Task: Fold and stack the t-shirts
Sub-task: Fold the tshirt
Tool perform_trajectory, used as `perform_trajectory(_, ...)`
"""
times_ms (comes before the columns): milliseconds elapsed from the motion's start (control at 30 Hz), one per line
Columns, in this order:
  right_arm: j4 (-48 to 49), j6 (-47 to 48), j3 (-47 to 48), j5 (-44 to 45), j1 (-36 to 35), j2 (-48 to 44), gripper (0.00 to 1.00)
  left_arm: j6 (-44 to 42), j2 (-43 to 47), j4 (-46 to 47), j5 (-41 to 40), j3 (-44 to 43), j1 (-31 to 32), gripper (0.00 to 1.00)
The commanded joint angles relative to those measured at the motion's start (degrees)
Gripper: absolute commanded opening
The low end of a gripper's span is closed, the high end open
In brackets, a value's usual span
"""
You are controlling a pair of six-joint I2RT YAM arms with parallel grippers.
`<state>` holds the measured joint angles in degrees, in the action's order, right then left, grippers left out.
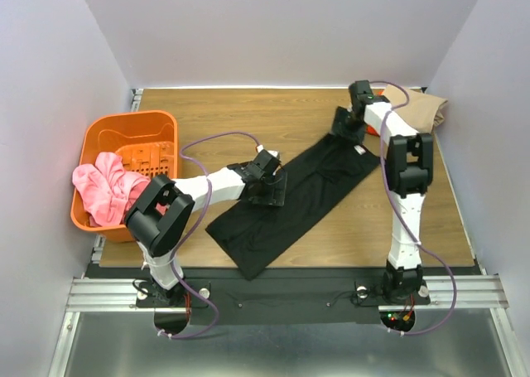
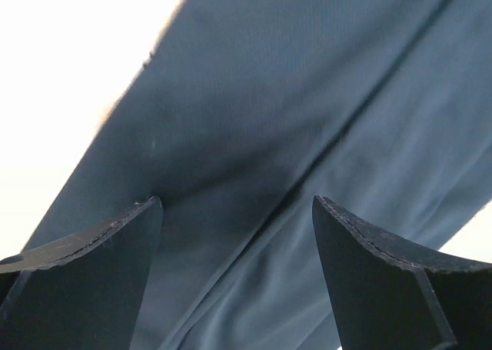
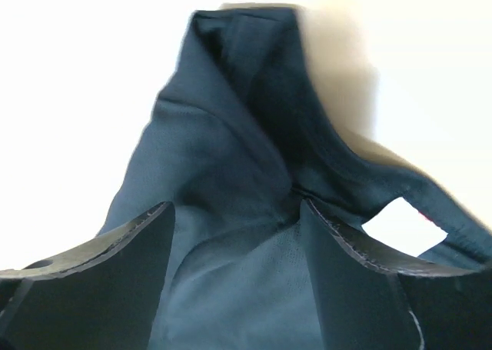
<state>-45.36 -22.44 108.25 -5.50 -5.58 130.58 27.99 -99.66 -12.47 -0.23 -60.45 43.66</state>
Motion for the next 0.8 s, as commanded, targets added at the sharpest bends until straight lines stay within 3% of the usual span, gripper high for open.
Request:
perform_trajectory(0,7.57,-1.47,8.88,-3.28,-1.88,11.61,0.73,1.45,4.28,-7.74,-2.40,-0.71,-0.24,0.91)
perform_trajectory(167,7.66,-2.09,21.89,-6.10,-1.97,13.21,0.84,0.84,6.40,-11.35,-4.96,-9.85,-0.24,0.93)
perform_trajectory(300,7.92,-0.07,22.89,-7.95,-1.89,8.39,0.86,-1.53,7.19,-10.39,-2.59,-12.24,-0.15,0.93)
perform_trajectory(567,9.06,1.96,7.35,-7.60,-1.97,-6.90,0.88,-8.11,8.34,-6.18,5.22,-3.03,-0.15,0.93)
perform_trajectory(767,9.59,3.45,-6.70,-6.20,-2.24,-12.27,0.87,-10.50,8.08,-2.57,9.19,1.12,-0.15,0.93)
